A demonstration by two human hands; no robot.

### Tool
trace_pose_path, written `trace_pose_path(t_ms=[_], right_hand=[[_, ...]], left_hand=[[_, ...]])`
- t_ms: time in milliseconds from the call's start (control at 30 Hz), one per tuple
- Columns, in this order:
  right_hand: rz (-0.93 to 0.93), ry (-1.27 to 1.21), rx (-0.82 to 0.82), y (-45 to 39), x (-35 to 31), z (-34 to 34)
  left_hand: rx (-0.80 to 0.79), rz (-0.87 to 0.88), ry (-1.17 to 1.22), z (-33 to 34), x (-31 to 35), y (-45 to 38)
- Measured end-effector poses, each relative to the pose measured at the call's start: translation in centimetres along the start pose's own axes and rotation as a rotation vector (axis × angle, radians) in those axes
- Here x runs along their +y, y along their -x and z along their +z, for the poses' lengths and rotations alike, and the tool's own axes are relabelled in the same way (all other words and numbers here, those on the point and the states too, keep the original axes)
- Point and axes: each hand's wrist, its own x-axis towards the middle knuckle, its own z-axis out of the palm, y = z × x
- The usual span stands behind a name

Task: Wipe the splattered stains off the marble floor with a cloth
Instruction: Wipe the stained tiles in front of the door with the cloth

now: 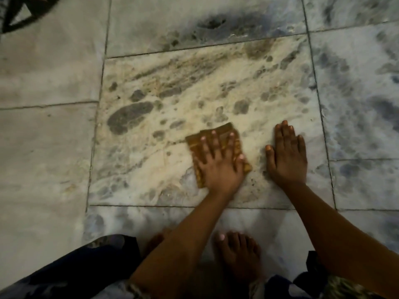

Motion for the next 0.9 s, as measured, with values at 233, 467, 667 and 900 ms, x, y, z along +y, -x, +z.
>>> trace_pose_path(t_ms=[233,467,667,900], right_hand=[[-0.002,0.006,0.004,0.0,0.1,0.1],[0.001,0.016,-0.004,0.0,-0.2,-0.1],[0.001,0.017,-0.002,0.1,-0.3,0.0],[0.051,0.004,0.016,0.4,-1.2,0.6]], left_hand=[[-0.068,0.203,-0.01,-3.4,-6.1,-9.8],[0.093,-0.193,-0.032,-2.8,-13.3,-2.2],[-0.016,0.059,0.0,-0.9,-3.9,-0.3],[-0.151,0.105,-0.1,-6.4,-14.6,-10.5]])
